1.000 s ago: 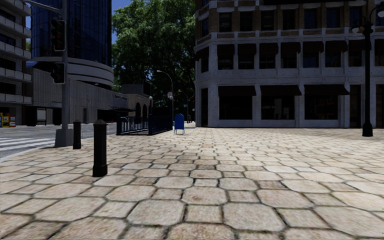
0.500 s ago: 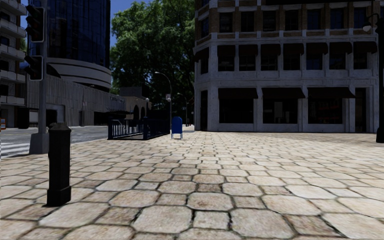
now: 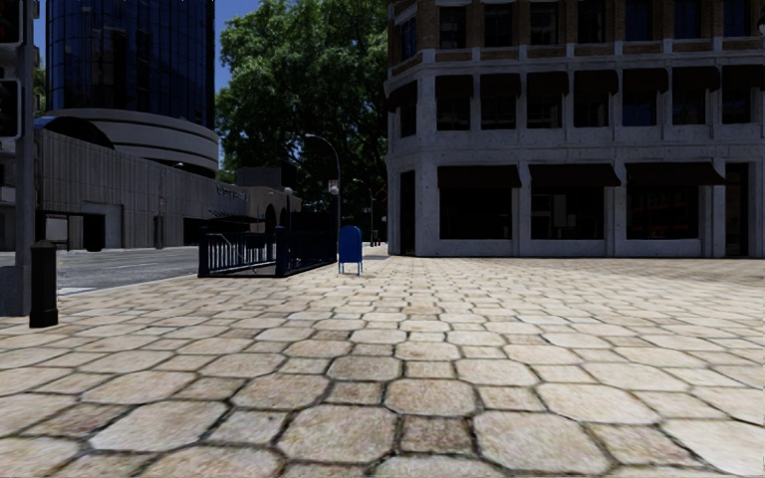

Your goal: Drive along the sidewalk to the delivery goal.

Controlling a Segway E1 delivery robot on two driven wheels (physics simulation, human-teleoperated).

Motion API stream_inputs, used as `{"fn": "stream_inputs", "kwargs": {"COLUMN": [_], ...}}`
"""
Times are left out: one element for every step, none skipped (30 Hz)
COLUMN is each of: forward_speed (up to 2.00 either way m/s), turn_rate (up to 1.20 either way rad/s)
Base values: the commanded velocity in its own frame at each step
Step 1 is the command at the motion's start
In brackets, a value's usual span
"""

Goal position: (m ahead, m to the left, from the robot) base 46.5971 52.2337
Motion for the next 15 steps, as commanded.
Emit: {"fn": "stream_inputs", "kwargs": {"forward_speed": [1.62,1.62,1.62,1.62,1.62,1.62,1.62,1.67,2.00,2.00,2.00,2.00,2.00,2.00,2.00], "turn_rate": [0.00,0.00,0.00,0.00,0.00,0.00,0.00,0.00,0.00,0.00,0.00,0.00,0.00,0.00,0.11]}}
